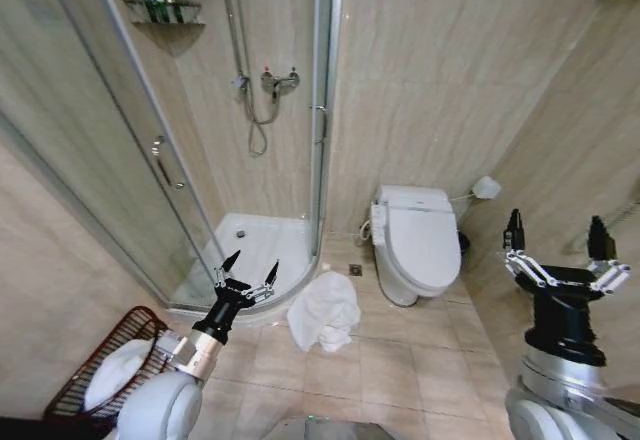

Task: Discard the used towel into the hamper.

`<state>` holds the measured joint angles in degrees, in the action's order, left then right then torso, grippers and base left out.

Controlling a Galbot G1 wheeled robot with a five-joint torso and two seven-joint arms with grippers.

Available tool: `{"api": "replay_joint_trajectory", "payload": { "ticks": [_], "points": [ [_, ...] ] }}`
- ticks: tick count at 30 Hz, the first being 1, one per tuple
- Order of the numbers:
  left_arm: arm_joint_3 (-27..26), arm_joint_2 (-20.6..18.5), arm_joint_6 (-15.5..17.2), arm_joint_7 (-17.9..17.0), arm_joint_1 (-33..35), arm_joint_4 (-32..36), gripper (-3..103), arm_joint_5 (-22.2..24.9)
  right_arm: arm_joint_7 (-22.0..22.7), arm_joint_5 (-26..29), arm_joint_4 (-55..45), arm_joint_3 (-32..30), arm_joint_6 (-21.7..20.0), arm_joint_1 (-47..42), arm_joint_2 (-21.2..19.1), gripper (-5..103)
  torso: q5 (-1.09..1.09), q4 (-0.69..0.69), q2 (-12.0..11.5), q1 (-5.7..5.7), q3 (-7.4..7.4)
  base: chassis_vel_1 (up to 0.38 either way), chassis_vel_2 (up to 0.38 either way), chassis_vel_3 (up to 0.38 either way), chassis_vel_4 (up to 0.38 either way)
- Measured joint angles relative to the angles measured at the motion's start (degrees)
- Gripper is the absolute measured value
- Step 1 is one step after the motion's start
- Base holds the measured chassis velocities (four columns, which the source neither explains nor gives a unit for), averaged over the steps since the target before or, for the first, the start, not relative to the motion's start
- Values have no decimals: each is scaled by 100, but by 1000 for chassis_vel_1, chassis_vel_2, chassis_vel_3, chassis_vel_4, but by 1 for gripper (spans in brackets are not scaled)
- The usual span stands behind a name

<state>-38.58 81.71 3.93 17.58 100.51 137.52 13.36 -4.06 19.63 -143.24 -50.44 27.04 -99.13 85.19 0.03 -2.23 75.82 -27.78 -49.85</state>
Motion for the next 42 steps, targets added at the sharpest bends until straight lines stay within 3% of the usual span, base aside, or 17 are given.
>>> {"api": "replay_joint_trajectory", "payload": {
  "ticks": [8, 13, 16, 17, 20, 24, 33, 42],
  "points": [
    [1, 1, 0, 1, 1, 0, 100, 0, -78, 29, 0, -35, 231, 52, -37, 100, -5, -3, 1, 2, 1, -135, -154, 157, 97],
    [-1, -2, 0, 0, 1, 0, 100, 0, -94, 39, -1, -31, 200, 43, -44, 100, -7, 2, -16, 10, 11, 77, 43, -39, -13],
    [-2, -2, 0, -1, 1, 0, 100, 0, -86, 415, -1, 63, -444, 10, -53, 100, -4, 1, -52, 25, 29, 89, 80, -23, 0],
    [-2, -2, 0, -1, 1, 0, 100, 0, -86, 415, -1, 63, -444, 10, -53, 100, -4, 1, -52, 25, 29, 74, 74, -9, 36],
    [-1, -1, 0, -1, 0, 0, 100, 0, -148, 752, -1, 156, -1367, 208, -131, 100, -2, 1, -84, 39, 44, 43, 50, 53, 55],
    [0, 0, 0, -1, 0, 0, 100, 0, -141, 834, 0, 287, -1770, 398, -192, 100, -2, 1, -115, 53, 61, 37, 47, 78, 77],
    [-1, 0, 0, -2, 0, 0, 100, 0, 281, 1091, -1, 257, -1620, 364, -245, 100, -3, 1, -126, 62, 66, 87, 92, 101, 94],
    [-1, 0, 0, -1, 0, 0, 100, 0, 179, 840, -1, 205, -1462, 89, -58, 100, -3, 0, -125, 61, 64, 120, 126, 122, 126]
  ]
}}
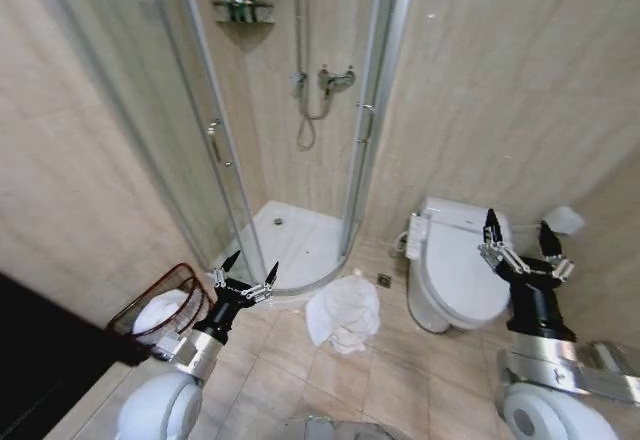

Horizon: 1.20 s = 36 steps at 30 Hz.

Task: Discard the used towel into the hamper.

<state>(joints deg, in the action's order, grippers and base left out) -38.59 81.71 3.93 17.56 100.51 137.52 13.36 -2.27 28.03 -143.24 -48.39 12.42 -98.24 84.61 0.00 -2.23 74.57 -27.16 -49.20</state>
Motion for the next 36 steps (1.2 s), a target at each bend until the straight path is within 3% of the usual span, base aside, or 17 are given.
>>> {"api": "replay_joint_trajectory", "payload": {
  "ticks": [6, 16, 22, 30, 36],
  "points": [
    [0, 0, 0, 0, 0, 0, 100, 0, -217, 38, 0, -21, 299, -50, -5, 100, -2, 0, 4, -3, -2, 133, 124, 124, 115],
    [0, 0, 0, 0, 1, 0, 100, 0, 62, 93, 0, -43, -99, -355, 74, 100, 1, 2, 5, -3, -2, 34, 53, 55, 48],
    [0, 0, 0, 1, 0, 0, 100, 0, 119, 218, 90, -41, -117, -488, 73, 100, 0, 1, -91, 41, 49, 0, 0, 0, 0],
    [0, 0, 0, 1, 0, 0, 100, 0, 145, -114, 304, -83, 185, -309, 101, 100, 0, 0, -349, 160, 187, 0, 0, 0, 0],
    [0, 0, 0, 1, 0, 0, 100, 0, 406, -378, 624, -9, 853, -275, 216, 100, 1, 0, -588, 267, 319, 0, 0, 0, 0]
  ]
}}
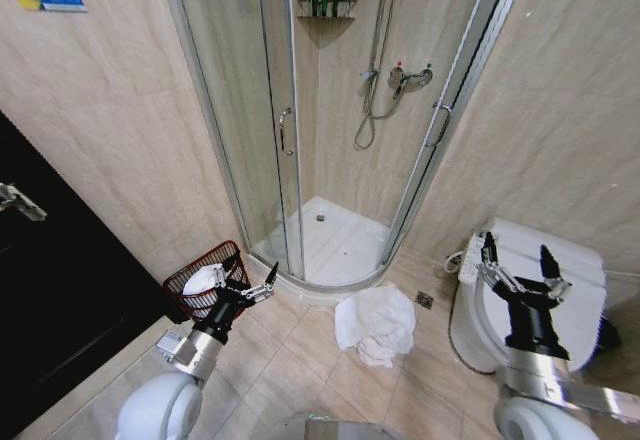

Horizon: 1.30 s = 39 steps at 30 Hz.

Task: Discard the used towel into the hamper.

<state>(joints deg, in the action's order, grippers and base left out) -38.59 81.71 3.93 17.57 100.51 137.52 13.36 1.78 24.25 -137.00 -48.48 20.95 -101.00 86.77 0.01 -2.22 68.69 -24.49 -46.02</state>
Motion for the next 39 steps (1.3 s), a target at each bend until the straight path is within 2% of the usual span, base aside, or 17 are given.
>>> {"api": "replay_joint_trajectory", "payload": {
  "ticks": [8, 13, 19, 22, 29, 35, 39],
  "points": [
    [0, 0, 0, 0, 0, 0, 100, 0, -27, 136, 119, -167, 37, -4, -82, 100, 0, 0, -235, 108, 128, 0, 0, 0, 0],
    [0, 0, 0, 0, 0, 0, 100, 0, -152, 59, 159, -71, -160, 9, -79, 100, -1, 0, -395, 181, 214, 0, 0, 0, 0],
    [0, 0, 0, 0, 0, 0, 100, 0, 169, -158, 429, 89, 168, 260, 17, 100, 0, -1, -574, 261, 313, 0, 0, 0, 0],
    [0, 0, 0, 0, 0, 0, 100, 0, 182, -151, 468, 107, 200, 241, 7, 100, 0, 0, -652, 295, 356, 0, 0, 0, 0],
    [0, 0, 0, 0, 0, 0, 100, 0, -14, -120, 311, 128, 201, 58, -63, 100, -1, 0, -854, 388, 467, 0, 0, 0, 0],
    [0, 0, 0, 0, 0, 0, 100, 0, -139, -55, 398, 116, 198, 84, -326, 100, -1, 0, -1031, 469, 563, 0, 0, 0, 0],
    [0, 0, 0, 0, 0, 0, 100, 0, -291, 120, 621, 282, 117, 312, -228, 100, 1, 0, -1136, 514, 623, 0, 0, 0, 0]
  ]
}}
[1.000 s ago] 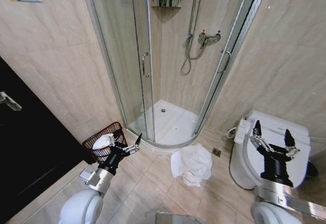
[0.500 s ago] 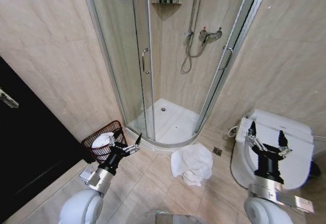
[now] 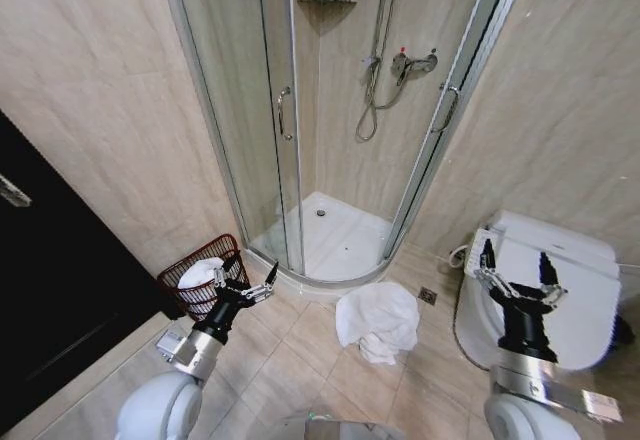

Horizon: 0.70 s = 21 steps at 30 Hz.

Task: Discard the used towel into the hamper.

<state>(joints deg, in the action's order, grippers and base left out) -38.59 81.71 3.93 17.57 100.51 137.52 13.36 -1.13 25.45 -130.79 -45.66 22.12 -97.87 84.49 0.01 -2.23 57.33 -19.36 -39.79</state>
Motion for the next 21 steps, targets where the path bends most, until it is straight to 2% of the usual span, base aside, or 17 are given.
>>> {"api": "replay_joint_trajectory", "payload": {
  "ticks": [2, 5, 7, 11, 15, 21],
  "points": [
    [0, 0, 0, 0, 0, 0, 100, 0, -4, 28, 22, 84, -151, 157, 226, 100, 1, 0, -81, 35, 46, 0, 0, 0, 0],
    [0, 0, 0, 0, 0, 0, 100, 0, 24, 35, -206, 64, -340, 59, 291, 100, 1, 0, -148, 63, 83, 0, 0, 0, 0],
    [0, 0, 0, 0, 0, 0, 100, 0, 85, 355, -501, -60, -559, -148, 179, 100, -7, 2, -216, 97, 123, 0, 0, 0, 0],
    [0, 0, 0, 0, 0, 0, 100, 0, 235, 640, -549, -248, -705, -104, 159, 100, -1, 1, -312, 139, 174, 0, 0, 0, 0],
    [0, 0, 0, 0, 0, 0, 100, 0, 264, 721, -456, -184, -802, -80, 294, 100, 0, 0, -414, 183, 231, 0, 0, 0, 0],
    [0, 0, 0, 0, 0, 0, 100, 0, 143, 780, -9, -77, -916, -91, 342, 100, -2, 1, -547, 241, 307, 0, 0, 0, 0]
  ]
}}
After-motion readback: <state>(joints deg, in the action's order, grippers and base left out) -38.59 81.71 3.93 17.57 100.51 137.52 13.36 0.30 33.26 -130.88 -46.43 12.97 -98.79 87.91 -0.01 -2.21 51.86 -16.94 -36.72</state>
